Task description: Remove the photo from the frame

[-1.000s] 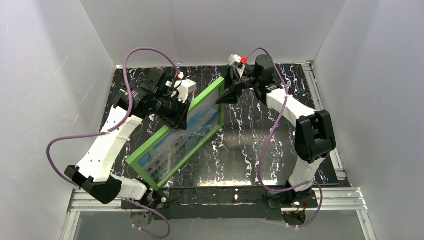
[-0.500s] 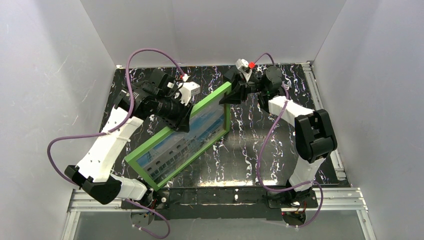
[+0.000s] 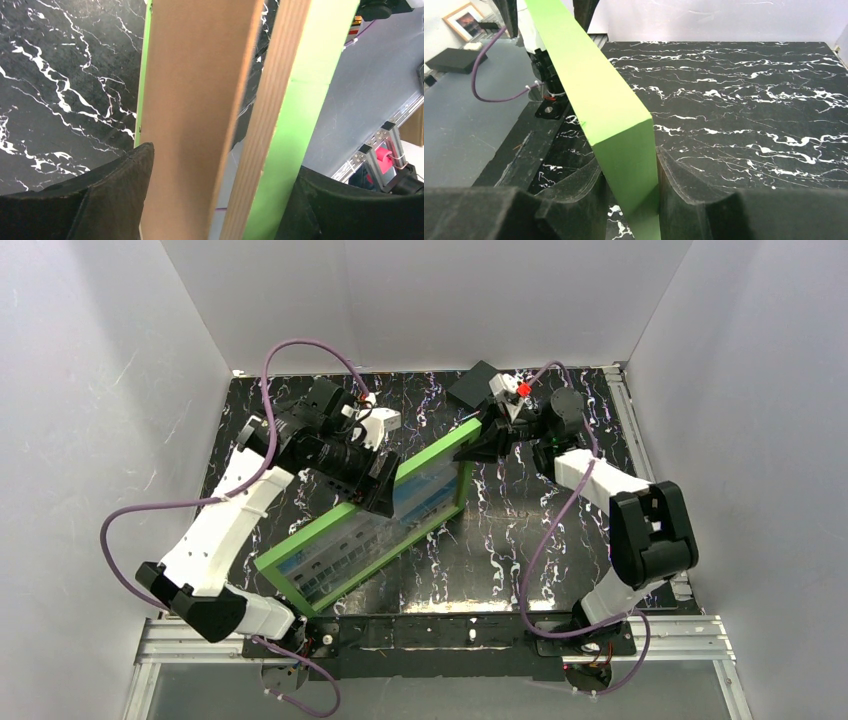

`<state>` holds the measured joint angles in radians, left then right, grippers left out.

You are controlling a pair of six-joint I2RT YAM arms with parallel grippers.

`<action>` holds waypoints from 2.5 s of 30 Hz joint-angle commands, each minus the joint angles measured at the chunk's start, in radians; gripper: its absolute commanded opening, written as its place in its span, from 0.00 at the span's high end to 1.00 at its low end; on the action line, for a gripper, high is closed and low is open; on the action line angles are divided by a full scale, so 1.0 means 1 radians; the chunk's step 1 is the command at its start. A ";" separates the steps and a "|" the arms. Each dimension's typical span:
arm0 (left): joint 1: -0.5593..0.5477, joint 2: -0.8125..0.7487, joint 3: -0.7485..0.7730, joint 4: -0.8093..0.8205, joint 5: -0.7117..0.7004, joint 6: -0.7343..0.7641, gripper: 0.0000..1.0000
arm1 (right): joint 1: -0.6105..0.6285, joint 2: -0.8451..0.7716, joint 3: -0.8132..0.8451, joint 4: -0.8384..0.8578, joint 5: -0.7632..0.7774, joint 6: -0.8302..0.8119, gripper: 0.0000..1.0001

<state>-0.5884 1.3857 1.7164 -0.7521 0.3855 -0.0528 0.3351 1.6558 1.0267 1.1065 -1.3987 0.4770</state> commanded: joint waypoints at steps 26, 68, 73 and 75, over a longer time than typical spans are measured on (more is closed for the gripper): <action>-0.001 0.197 0.030 -0.051 0.060 0.021 1.00 | -0.036 -0.360 0.069 -1.358 0.687 -0.507 0.26; 0.057 1.168 0.579 0.261 0.472 0.100 1.00 | -0.201 -0.940 -0.079 -1.845 1.203 -0.307 0.17; 0.080 1.202 0.625 0.218 0.460 0.157 1.00 | -0.182 -0.942 -0.144 -1.828 1.171 -0.257 0.18; 0.094 1.211 0.632 0.206 0.460 0.173 1.00 | -0.150 -0.931 -0.175 -1.812 1.155 -0.223 0.19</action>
<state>-0.5289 2.5828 2.3077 -0.4538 0.8780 0.0460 0.1448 0.7208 0.8871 -0.7383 -0.2085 0.1879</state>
